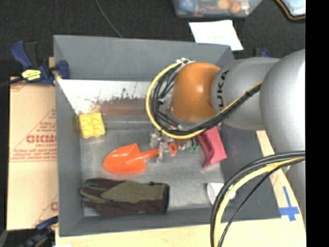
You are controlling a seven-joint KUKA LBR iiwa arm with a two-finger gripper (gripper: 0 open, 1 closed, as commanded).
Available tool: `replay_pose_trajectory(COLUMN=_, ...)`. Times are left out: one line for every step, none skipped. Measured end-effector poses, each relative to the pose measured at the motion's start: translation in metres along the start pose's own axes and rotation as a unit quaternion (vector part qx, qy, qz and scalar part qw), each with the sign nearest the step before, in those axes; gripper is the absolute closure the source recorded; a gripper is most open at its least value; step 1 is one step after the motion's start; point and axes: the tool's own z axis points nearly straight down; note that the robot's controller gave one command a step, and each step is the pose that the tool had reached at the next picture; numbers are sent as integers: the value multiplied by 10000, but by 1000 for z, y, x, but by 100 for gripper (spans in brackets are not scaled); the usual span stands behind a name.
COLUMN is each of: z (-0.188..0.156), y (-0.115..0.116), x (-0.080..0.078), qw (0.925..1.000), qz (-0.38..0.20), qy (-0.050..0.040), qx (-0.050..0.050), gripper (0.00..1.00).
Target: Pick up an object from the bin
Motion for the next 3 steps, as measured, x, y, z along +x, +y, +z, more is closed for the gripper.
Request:
replay_pose_trajectory(z=0, y=0, x=0, qw=10000, qz=2, qy=0, qx=0, gripper=100)
replay_pose_trajectory(z=-4, y=0, x=0, qw=10000, qz=12, qy=-11, qx=-3, gripper=100)
replay_pose_trajectory(z=-43, y=0, x=2, qw=10000, qz=19, qy=33, qx=-6, gripper=100)
